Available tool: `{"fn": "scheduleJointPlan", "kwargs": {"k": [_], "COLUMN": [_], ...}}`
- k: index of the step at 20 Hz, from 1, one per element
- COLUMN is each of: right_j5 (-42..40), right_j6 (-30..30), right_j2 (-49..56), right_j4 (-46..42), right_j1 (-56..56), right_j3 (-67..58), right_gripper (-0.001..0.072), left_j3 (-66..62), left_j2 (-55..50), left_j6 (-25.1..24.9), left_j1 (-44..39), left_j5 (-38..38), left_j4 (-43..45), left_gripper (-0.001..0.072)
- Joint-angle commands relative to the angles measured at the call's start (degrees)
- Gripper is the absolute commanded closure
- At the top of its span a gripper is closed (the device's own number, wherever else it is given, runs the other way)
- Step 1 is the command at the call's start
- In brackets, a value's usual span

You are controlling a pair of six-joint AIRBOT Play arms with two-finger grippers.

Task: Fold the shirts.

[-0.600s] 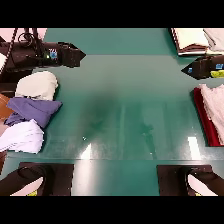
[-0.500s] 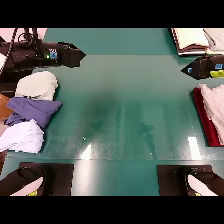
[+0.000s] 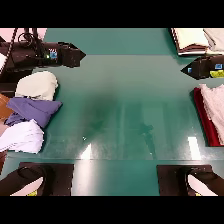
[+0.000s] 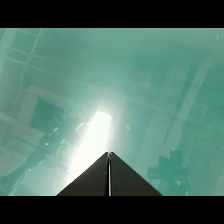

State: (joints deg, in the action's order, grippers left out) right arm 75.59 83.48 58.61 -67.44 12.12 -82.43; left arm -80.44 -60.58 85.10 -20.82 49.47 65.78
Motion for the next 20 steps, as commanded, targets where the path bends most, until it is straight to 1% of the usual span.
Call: {"fn": "scheduleJointPlan", "kwargs": {"k": [1, 2, 3, 4, 5, 6, 7, 10, 13, 17, 20], "right_j5": [0.00, 0.00, 0.00, 0.00, 0.04, 0.02, 0.00, -0.04, -0.02, -0.02, -0.02], "right_j6": [0.04, 0.04, 0.04, 0.04, 0.04, 0.04, 0.04, 0.04, 0.04, 0.07, 0.07], "right_j2": [-0.04, -0.04, -0.04, -0.04, -0.04, -0.04, -0.02, -0.02, -0.02, -0.02, -0.02], "right_j4": [0.00, 0.00, -0.02, 0.02, 0.11, 0.11, 0.20, 0.39, 0.39, 0.37, 0.37], "right_j1": [0.07, 0.07, 0.07, 0.07, 0.07, 0.07, 0.07, 0.07, 0.07, 0.07, 0.07], "right_j3": [-0.07, -0.07, -0.07, -0.07, -0.07, -0.07, -0.07, -0.07, -0.07, -0.07, -0.07], "right_gripper": [0.0699, 0.0699, 0.0699, 0.0699, 0.0699, 0.0699, 0.0699, 0.0699, 0.0699, 0.0699, 0.0699], "left_j3": [0.02, 0.02, 0.00, 0.02, 0.02, 0.02, 0.02, 0.04, 0.04, 0.02, 0.02], "left_j2": [-0.02, 0.00, 0.00, -0.04, -0.33, -1.07, -2.27, -8.68, -17.77, -28.98, -33.53], "left_j6": [-0.39, -1.53, -1.44, 0.96, 5.27, 8.35, 9.86, 10.49, 10.54, 10.51, 10.51], "left_j1": [-0.02, 0.00, 0.04, 0.57, 1.77, 4.02, 6.97, 17.38, 24.61, 27.52, 27.52], "left_j5": [-3.48, -6.05, -7.65, -8.26, -7.67, -5.79, -3.30, 3.10, 4.39, 4.35, 3.98], "left_j4": [0.22, 3.19, 8.00, 14.93, 21.09, 26.34, 29.40, 30.27, 29.49, 28.70, 28.59], "left_gripper": [0.0679, 0.0677, 0.0513, 0.0228, 0.0204, 0.0203, 0.0203, 0.0203, 0.0202, 0.0202, 0.0203]}}
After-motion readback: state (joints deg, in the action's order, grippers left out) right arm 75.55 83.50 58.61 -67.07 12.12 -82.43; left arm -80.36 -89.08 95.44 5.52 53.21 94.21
